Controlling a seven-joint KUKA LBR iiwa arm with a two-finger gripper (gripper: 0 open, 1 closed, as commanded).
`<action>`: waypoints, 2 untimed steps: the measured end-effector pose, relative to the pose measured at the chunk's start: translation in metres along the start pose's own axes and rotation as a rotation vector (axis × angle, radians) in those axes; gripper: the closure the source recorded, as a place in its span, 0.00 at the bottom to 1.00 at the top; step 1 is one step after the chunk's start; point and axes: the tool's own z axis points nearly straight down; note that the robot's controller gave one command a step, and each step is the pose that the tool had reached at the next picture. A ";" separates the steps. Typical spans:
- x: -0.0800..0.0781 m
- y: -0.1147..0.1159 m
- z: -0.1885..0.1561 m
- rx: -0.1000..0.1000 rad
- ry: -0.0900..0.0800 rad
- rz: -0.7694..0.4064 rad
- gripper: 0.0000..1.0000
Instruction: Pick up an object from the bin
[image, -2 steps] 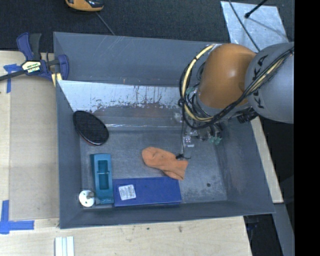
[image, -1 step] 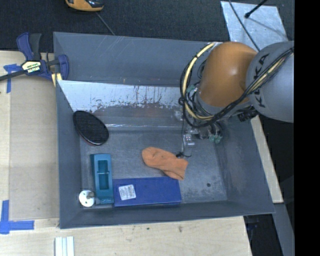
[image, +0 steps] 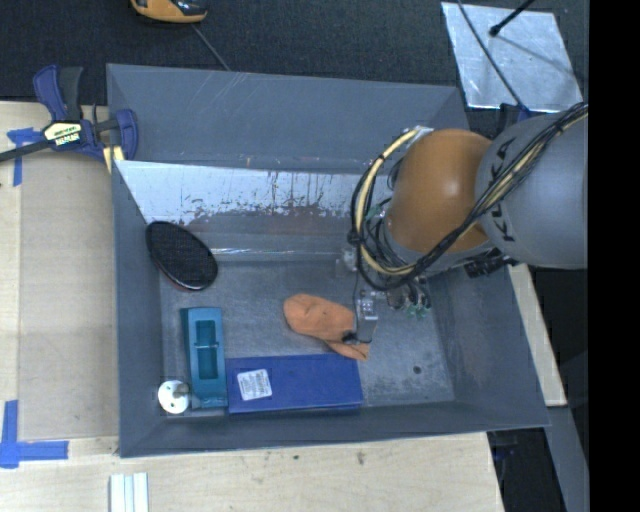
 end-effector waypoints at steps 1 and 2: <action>0.022 0.007 0.047 0.001 0.007 0.074 1.00; 0.022 0.007 0.047 0.001 0.007 0.074 1.00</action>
Offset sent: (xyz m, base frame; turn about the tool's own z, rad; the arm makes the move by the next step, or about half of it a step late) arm 0.0000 0.0000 0.0000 0.0000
